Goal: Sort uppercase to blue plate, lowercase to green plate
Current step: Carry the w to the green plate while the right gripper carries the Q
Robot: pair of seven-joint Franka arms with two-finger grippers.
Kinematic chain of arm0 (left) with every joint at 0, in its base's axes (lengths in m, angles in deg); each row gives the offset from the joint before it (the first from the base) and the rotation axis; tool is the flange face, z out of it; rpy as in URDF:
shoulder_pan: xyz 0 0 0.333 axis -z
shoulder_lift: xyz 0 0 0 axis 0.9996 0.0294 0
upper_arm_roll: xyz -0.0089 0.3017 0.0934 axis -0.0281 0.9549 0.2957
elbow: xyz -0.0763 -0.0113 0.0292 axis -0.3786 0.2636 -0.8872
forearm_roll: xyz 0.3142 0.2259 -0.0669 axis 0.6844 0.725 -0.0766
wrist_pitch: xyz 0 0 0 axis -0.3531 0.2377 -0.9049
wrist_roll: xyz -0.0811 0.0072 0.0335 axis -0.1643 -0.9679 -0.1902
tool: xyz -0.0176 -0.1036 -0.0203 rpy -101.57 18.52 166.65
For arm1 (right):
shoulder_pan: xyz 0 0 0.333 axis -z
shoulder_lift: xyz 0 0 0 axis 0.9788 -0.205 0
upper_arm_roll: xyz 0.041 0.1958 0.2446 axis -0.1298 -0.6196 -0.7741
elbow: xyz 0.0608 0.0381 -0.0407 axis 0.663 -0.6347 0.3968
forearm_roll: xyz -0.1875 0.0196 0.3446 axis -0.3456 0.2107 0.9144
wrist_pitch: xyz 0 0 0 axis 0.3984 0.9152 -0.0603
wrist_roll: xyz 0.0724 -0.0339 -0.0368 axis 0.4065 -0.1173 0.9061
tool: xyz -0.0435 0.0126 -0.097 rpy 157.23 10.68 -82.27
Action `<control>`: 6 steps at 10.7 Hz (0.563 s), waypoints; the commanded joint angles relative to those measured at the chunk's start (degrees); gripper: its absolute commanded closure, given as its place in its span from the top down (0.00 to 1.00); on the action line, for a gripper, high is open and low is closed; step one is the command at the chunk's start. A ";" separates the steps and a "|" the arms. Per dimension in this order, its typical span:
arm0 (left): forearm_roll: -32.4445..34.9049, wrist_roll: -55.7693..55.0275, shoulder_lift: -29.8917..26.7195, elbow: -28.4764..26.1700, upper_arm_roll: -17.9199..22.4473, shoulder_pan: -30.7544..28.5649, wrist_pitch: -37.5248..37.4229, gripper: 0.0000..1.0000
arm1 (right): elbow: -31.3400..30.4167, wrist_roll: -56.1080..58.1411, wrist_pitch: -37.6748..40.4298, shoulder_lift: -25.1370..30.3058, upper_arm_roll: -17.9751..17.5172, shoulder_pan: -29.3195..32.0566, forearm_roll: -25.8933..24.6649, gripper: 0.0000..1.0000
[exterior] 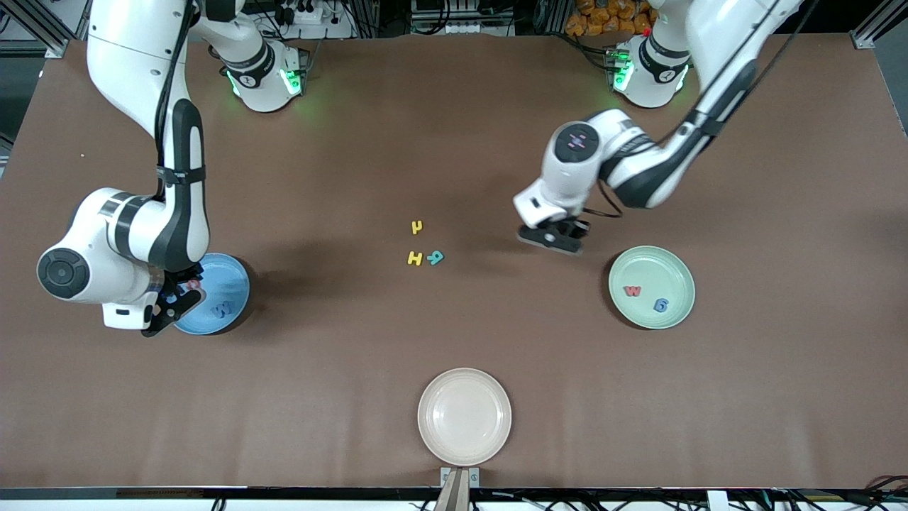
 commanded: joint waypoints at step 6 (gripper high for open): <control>-2.17 26.69 -1.10 1.62 16.13 -4.96 -2.13 0.29 | 5.52 -8.96 0.15 0.45 -8.89 -1.63 2.72 1.00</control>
